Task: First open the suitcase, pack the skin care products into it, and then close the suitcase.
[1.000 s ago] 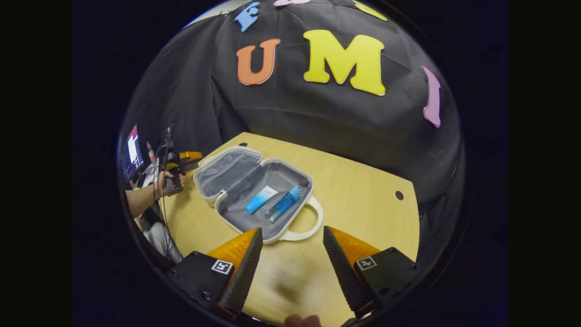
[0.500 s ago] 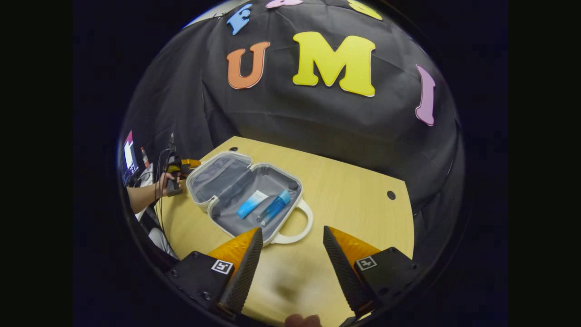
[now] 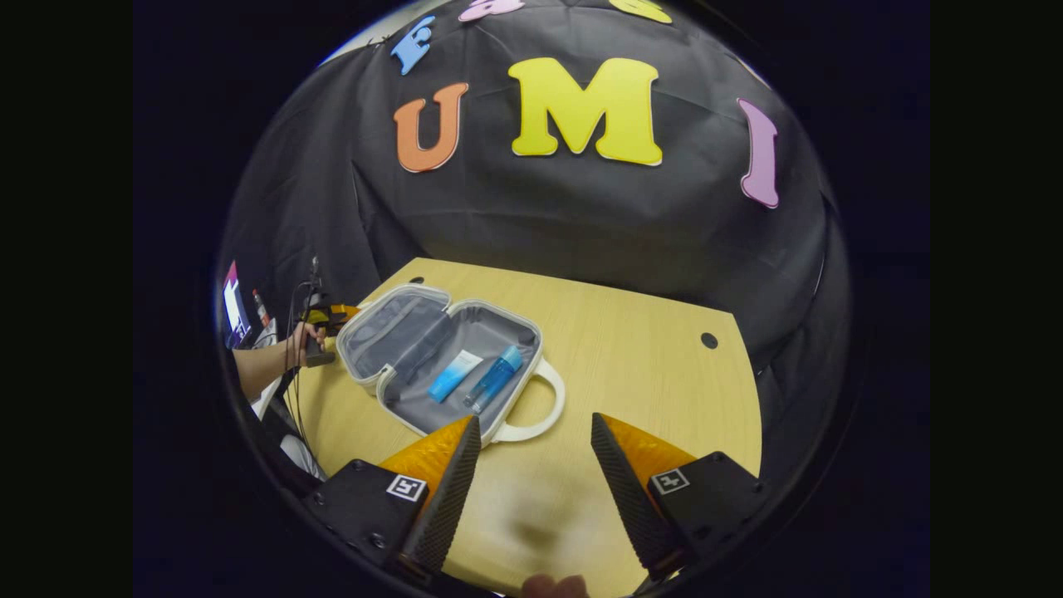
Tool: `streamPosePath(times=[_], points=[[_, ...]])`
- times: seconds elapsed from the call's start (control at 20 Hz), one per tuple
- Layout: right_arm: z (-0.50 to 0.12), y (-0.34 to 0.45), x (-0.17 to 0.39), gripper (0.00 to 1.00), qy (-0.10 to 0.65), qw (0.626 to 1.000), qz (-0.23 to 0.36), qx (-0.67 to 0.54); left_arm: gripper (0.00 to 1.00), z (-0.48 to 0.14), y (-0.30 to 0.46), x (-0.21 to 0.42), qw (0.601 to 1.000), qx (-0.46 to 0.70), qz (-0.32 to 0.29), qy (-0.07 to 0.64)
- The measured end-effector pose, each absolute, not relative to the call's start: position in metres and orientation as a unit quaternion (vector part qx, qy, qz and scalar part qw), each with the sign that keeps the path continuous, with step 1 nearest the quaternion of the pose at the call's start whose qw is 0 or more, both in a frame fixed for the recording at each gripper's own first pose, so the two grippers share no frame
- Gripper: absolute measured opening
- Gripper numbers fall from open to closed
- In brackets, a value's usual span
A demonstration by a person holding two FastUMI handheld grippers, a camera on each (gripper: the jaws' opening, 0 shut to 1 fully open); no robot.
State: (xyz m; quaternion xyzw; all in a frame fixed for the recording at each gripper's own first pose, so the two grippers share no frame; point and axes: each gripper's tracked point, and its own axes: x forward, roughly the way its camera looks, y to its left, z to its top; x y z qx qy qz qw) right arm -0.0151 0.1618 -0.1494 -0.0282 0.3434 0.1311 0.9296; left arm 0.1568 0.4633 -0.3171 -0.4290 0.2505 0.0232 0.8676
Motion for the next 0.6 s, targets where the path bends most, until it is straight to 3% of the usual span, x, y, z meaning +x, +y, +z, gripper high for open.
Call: streamPosePath(times=[0.05, 0.1, 0.15, 0.2, 0.3, 0.6], points=[[-0.146, 0.157, -0.014, 0.74, 0.332, 0.934, 0.125, -0.034, 0.11, -0.310, 0.463, 0.154, 0.874, -0.415, 0.028, 0.249], [-0.141, 0.152, -0.012, 0.79, 0.318, 0.940, 0.117, -0.043, 0.10, -0.300, 0.463, 0.154, 0.883, -0.400, 0.031, 0.245], [-0.135, 0.147, -0.010, 0.73, 0.302, 0.946, 0.109, -0.050, 0.09, -0.287, 0.463, 0.152, 0.891, -0.384, 0.033, 0.239], [-0.128, 0.142, -0.009, 0.79, 0.285, 0.952, 0.099, -0.052, 0.09, -0.273, 0.463, 0.150, 0.900, -0.369, 0.034, 0.230], [-0.114, 0.132, -0.006, 0.82, 0.257, 0.962, 0.076, -0.044, 0.08, -0.236, 0.457, 0.149, 0.917, -0.341, 0.037, 0.202], [-0.089, 0.099, -0.005, 0.80, 0.211, 0.976, 0.039, -0.018, 0.07, -0.147, 0.413, 0.124, 0.969, -0.190, 0.062, 0.144]])
